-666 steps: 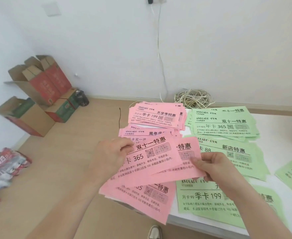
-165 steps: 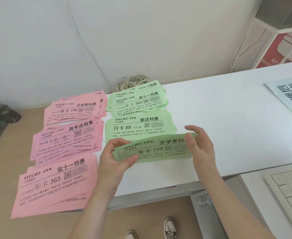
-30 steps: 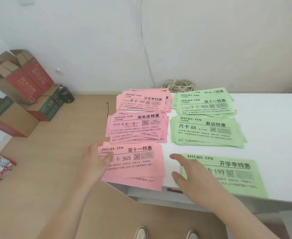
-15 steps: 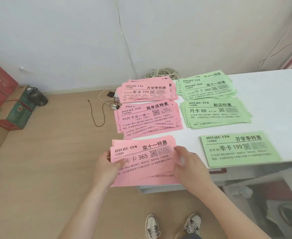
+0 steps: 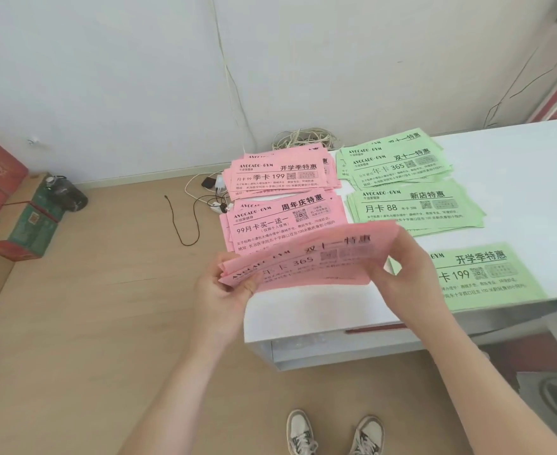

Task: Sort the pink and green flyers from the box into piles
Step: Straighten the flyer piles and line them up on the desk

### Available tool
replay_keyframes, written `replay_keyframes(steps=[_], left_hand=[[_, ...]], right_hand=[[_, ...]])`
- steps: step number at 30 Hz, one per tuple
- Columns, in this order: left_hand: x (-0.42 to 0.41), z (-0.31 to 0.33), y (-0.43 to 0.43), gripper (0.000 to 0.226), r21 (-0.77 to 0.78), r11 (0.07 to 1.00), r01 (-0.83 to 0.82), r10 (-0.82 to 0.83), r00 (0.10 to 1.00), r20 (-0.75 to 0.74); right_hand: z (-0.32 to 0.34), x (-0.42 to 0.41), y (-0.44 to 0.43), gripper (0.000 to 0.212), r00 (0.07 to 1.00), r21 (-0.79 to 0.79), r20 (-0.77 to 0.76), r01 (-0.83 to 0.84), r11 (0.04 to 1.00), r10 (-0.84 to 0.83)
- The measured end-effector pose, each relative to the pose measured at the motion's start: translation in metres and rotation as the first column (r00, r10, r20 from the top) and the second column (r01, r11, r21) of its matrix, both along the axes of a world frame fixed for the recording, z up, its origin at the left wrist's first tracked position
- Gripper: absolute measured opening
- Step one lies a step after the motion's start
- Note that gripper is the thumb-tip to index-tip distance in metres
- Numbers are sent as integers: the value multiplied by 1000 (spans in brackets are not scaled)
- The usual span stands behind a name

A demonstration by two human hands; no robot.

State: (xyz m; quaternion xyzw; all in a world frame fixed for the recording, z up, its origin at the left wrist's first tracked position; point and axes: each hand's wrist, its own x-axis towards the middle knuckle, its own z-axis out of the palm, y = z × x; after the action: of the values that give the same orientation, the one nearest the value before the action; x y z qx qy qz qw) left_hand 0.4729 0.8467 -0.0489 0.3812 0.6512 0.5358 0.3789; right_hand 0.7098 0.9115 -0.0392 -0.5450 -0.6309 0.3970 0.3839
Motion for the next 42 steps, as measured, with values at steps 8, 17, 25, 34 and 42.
replay_keyframes(steps=[8, 17, 25, 34, 42], left_hand=[[7, -16, 12, 44, -6, 1000, 0, 0, 995, 99], [20, -7, 20, 20, 129, 988, -85, 64, 985, 161], [10, -11, 23, 34, 92, 986, 136, -140, 989, 42], [13, -10, 14, 39, 157, 982, 104, -127, 981, 145], [19, -24, 17, 41, 77, 997, -7, -3, 991, 133]], right_hand=[[-37, -5, 0, 77, 984, 47, -176, 30, 998, -22], [-56, -5, 1, 51, 982, 447, 165, 10, 894, -93], [-54, -6, 0, 61, 997, 361, 50, 44, 932, -66], [-48, -12, -6, 58, 1000, 380, -14, 19, 925, -15], [-61, -23, -14, 49, 988, 357, -142, 107, 928, -60]])
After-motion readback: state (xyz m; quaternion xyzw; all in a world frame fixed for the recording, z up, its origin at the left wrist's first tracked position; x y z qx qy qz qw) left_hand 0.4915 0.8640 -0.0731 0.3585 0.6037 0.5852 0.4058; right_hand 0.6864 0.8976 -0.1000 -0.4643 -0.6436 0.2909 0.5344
